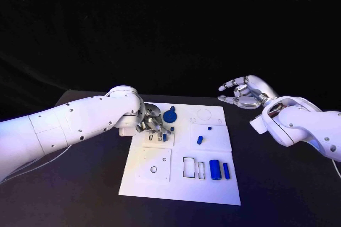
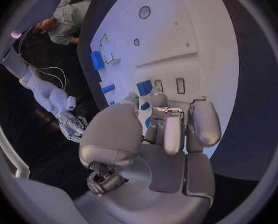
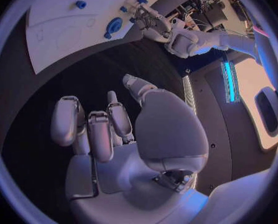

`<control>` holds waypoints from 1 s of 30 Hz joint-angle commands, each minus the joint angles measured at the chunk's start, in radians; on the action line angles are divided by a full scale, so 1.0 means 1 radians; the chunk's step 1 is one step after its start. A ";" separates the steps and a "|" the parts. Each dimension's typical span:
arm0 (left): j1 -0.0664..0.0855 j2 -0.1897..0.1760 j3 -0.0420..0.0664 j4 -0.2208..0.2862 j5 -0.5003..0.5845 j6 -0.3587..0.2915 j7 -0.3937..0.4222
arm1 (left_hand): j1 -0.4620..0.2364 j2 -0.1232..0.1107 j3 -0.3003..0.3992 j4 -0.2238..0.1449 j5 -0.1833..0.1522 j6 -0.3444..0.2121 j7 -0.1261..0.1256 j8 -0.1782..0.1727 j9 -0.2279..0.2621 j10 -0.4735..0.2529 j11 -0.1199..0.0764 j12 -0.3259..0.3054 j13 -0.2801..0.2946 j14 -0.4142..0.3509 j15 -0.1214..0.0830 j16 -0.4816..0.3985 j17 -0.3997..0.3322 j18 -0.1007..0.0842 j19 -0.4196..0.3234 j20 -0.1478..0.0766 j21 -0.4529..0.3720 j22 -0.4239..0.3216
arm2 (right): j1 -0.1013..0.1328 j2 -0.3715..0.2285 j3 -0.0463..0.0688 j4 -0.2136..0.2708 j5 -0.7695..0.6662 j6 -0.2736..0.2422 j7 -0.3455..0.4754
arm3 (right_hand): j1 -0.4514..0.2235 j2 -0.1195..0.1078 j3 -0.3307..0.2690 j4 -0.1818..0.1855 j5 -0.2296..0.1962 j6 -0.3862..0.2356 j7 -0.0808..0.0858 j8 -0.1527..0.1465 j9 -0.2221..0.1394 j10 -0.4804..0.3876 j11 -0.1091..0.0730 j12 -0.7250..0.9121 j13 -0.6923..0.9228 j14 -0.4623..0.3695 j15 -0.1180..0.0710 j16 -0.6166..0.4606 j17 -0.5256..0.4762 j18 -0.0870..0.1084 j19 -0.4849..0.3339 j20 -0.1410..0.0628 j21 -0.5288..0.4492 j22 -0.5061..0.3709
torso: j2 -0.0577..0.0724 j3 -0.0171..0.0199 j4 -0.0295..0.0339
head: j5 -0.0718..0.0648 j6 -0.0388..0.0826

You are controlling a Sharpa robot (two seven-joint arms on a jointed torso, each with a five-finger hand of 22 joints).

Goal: Assemble the parts on the task board

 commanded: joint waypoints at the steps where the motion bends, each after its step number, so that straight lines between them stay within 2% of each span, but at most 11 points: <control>1: 0.001 0.004 0.001 0.004 0.007 0.014 0.000 | 0.009 0.002 0.006 0.002 -0.001 -0.007 0.002 0.002 0.001 -0.001 -0.002 0.006 0.000 0.074 -0.009 0.005 0.138 -0.017 0.008 0.002 0.004 0.001 | -0.002 0.002 0.000 -0.001 -0.013 0.019 -0.005 | -0.008 0.001 -0.001 0.002 0.005 0.004 0.000 0.006 0.001 0.001 -0.006 -0.004 0.000 0.060 -0.006 -0.005 0.069 0.009 -0.004 -0.006 -0.005 -0.001 | 0.001 -0.0005 0.0009 | 0.000 0.000; 16: 0.001 0.011 0.000 0.004 0.008 0.025 -0.001 | 0.018 0.003 0.012 0.002 -0.001 -0.005 0.002 0.002 0.002 0.002 -0.003 0.009 0.003 0.075 -0.009 0.006 0.141 -0.017 0.009 0.002 0.006 0.004 | -0.004 0.003 0.000 -0.003 -0.013 0.023 -0.008 | -0.010 0.000 -0.002 0.004 0.006 0.004 0.000 0.007 0.000 0.000 -0.006 -0.006 -0.002 0.060 -0.006 -0.005 0.067 0.009 -0.006 -0.006 -0.008 -0.003 | 0.002 -0.0012 0.0020 | -0.002 -0.002; 22: 0.000 0.015 -0.003 0.001 0.009 0.027 0.000 | 0.045 0.009 0.035 0.002 -0.001 -0.004 0.000 -0.001 0.003 0.003 -0.004 0.011 0.003 0.075 -0.010 0.008 0.142 -0.017 0.008 0.001 0.007 0.006 | -0.004 0.004 0.000 -0.004 -0.013 0.023 -0.008 | -0.010 0.000 -0.002 0.004 0.006 0.004 0.000 0.007 0.000 0.000 -0.006 -0.006 -0.002 0.060 -0.006 -0.005 0.067 0.009 -0.006 -0.006 -0.008 -0.003 | 0.004 -0.0018 0.0020 | -0.003 -0.003; 26: 0.000 0.016 -0.004 0.000 0.012 0.028 0.000 | 0.089 0.010 0.072 -0.001 -0.001 -0.007 -0.002 -0.006 0.003 0.001 -0.006 0.008 -0.001 0.075 -0.013 0.008 0.142 -0.018 0.009 -0.001 0.009 0.009 | -0.004 0.004 0.000 -0.004 -0.013 0.024 -0.009 | -0.010 0.000 -0.002 0.004 0.006 0.004 0.000 0.007 0.000 0.000 -0.006 -0.006 -0.002 0.060 -0.006 -0.005 0.067 0.009 -0.006 -0.006 -0.008 -0.003 | 0.003 -0.0016 0.0025 | -0.004 -0.005; 27: 0.000 0.016 -0.004 0.000 0.014 0.029 0.000 | 0.125 0.008 0.103 -0.007 -0.001 -0.008 -0.005 -0.010 0.003 -0.001 -0.009 0.008 -0.002 0.075 -0.015 0.008 0.142 -0.018 0.008 -0.002 0.009 0.010 | -0.004 0.004 0.000 -0.005 -0.013 0.024 -0.009 | -0.010 0.000 -0.002 0.004 0.006 0.004 0.000 0.007 0.000 0.000 -0.006 -0.006 -0.002 0.060 -0.006 -0.005 0.067 0.009 -0.006 -0.006 -0.008 -0.003 | 0.003 -0.0015 0.0028 | -0.004 -0.006; 30: 0.000 0.016 -0.004 0.000 0.018 0.030 0.000 | 0.169 -0.010 0.165 -0.001 0.000 -0.007 -0.006 -0.016 0.002 -0.003 -0.010 0.006 -0.005 0.074 -0.017 0.008 0.141 -0.018 0.008 -0.005 0.010 0.012 | -0.005 0.005 0.000 -0.006 -0.013 0.024 -0.010 | -0.010 0.000 -0.002 0.004 0.006 0.004 0.000 0.007 0.000 0.000 -0.006 -0.006 -0.002 0.060 -0.006 -0.005 0.067 0.009 -0.006 -0.006 -0.008 -0.003 | 0.003 -0.0014 0.0032 | -0.004 -0.007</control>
